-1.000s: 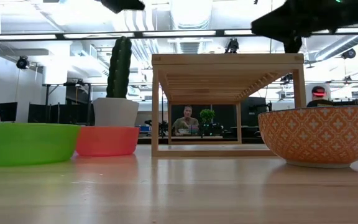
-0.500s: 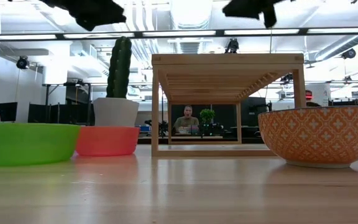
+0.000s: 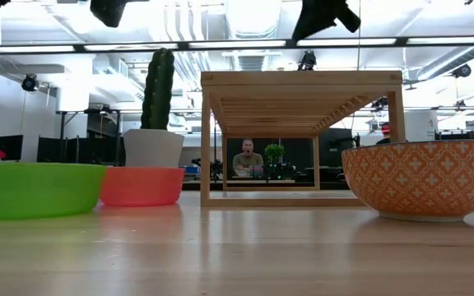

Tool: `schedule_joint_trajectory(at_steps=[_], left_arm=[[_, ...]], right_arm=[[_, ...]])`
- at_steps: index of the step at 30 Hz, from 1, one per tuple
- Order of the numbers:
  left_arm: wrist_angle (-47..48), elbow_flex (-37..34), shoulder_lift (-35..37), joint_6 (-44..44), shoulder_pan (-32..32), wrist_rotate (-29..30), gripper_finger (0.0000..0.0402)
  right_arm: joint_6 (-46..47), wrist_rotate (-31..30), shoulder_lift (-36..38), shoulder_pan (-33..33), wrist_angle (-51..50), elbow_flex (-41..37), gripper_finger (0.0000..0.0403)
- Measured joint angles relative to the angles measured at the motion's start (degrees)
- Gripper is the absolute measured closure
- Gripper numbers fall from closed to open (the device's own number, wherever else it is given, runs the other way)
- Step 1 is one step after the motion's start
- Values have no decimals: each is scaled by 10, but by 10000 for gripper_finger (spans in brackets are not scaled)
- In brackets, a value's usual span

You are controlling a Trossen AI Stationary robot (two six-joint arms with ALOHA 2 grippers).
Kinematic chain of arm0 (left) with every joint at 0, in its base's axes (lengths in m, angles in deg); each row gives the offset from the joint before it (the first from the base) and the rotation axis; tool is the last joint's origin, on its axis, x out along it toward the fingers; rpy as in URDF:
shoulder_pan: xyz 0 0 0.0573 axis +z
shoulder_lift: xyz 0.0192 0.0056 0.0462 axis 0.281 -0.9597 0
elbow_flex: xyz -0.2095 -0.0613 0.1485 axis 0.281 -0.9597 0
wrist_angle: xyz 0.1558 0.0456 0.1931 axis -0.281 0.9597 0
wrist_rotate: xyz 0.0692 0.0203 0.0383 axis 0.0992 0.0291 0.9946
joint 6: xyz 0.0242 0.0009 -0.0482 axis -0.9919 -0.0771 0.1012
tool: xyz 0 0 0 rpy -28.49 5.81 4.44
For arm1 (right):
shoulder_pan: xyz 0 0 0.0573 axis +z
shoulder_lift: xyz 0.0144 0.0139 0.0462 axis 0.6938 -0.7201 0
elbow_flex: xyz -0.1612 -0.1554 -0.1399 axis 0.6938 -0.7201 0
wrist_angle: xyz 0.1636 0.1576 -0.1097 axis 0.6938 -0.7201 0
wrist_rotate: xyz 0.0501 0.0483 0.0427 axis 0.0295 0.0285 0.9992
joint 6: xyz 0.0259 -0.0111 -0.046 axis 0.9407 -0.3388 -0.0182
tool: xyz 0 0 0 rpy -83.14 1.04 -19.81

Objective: Place and stack bowls onto a shelf
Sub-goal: Put the blue patterned bowl on the shelf

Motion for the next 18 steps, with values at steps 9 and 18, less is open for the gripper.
schedule_joint_trajectory(at_steps=[9,18], left_arm=[[93,76,8,-101,1,156,233],[189,88,16,-60,0,156,233]], right_arm=[[-23,54,-69,-77,-78,75,394],[-37,137,-110,-153,10,78,394]])
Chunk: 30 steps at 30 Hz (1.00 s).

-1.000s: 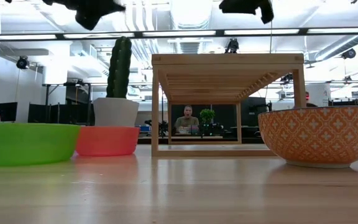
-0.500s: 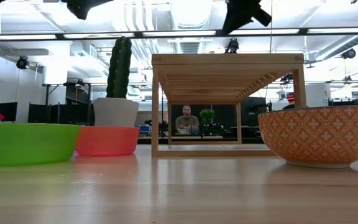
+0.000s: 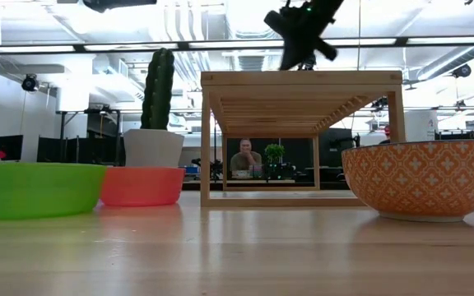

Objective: Place and stack bowls onto a shelf
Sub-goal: Put the blue patterned bowl on the shelf

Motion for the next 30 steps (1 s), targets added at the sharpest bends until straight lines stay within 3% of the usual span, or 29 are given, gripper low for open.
schedule_joint_trajectory(at_steps=[4,9,21,30], left_arm=[[7,4,9,-12,0,0,234],[19,3,16,-28,0,0,233],[34,3,19,-32,0,0,233],[37,3,21,-31,0,0,233]], right_arm=[[-2,54,-30,-13,60,33,394],[-19,73,-93,-15,54,94,394],[-52,72,-242,-16,-38,264,394],[-46,58,-272,-16,-68,286,394]])
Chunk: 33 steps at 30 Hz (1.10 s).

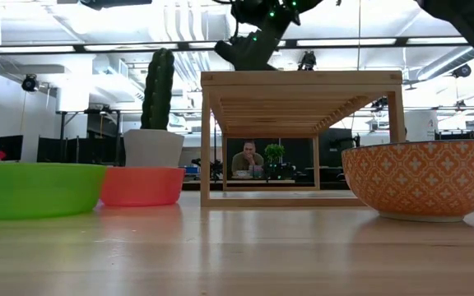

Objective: Place and stack bowls onto a shelf
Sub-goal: Put the blue patterned bowl on the shelf

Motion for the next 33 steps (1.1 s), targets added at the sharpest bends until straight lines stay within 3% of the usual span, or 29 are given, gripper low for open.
schedule_joint_trajectory(at_steps=[7,21,33], left_arm=[[0,0,1,0,0,0,233],[0,0,1,-1,0,0,233],[26,0,0,40,1,1,233]], right_arm=[[0,-63,0,0,-44,0,394],[-5,-61,31,21,-42,-1,394],[-11,-60,131,95,-134,-2,394]])
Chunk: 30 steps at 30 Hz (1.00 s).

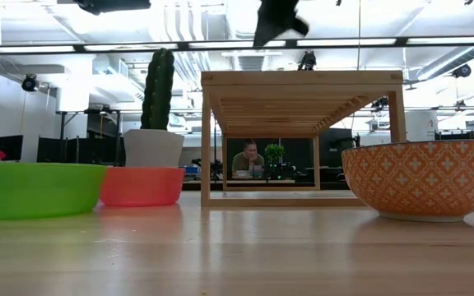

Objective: Place and stack bowls onto a shelf
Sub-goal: Put the blue patterned bowl on the shelf

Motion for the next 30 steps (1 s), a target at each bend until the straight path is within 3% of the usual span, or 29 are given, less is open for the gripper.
schedule_joint_trajectory(at_steps=[9,20,30], left_arm=[[29,0,-3,70,-1,-1,233],[41,0,-17,93,-11,-2,233],[48,0,-17,101,-12,-2,233]], right_arm=[[56,-3,74,24,-76,-53,394],[68,-4,158,23,57,-272,394],[125,-15,239,17,73,-382,394]])
